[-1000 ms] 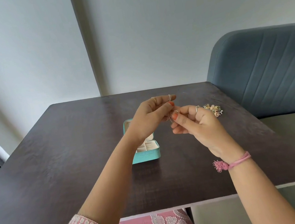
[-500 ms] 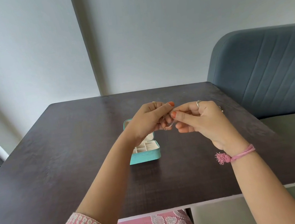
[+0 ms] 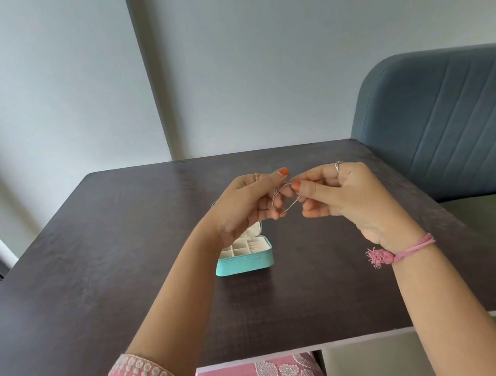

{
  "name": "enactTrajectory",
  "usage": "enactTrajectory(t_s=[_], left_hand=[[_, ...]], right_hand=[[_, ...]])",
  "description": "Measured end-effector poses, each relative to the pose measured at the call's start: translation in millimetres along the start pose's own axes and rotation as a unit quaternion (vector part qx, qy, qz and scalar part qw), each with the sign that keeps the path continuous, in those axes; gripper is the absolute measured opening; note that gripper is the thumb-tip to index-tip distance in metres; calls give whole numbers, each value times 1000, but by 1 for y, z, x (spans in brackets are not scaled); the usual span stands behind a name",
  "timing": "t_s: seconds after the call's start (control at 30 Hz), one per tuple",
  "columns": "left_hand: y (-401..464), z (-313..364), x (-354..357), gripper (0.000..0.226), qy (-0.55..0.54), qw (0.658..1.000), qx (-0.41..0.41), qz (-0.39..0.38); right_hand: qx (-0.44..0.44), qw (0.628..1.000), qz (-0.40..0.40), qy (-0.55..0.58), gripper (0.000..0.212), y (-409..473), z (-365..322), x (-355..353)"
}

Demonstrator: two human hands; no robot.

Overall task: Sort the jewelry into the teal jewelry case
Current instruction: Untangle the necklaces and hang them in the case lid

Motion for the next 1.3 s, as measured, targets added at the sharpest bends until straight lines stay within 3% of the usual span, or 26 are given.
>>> enactTrajectory(t_s=[0.3,0.57,0.8,1.3], left_hand=[[-9,6,2,33,-73,996,37,-20],[-11,1,-1,39,-97,995,0,-23],[-12,-3,0,31,-75,996,-45,-31],[-10,-7,3,21,-82,995,-56,-28]], right_hand=[[44,997,-62,29,18,-2,8,9],[33,996,-86,-9,22,-1,3,4],[-4,997,-74,6,40,3,-5,9],[-42,996,-49,61,37,8,8,16]])
Point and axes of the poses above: each hand's wrist, its own y-axis towards the middle knuckle, its own x-axis out of the palm, z = x × y, the point moved 5 cm from there along y, towards the middle knuckle, and after that the axes turned 3 degrees about z, right-handed, at the moved point
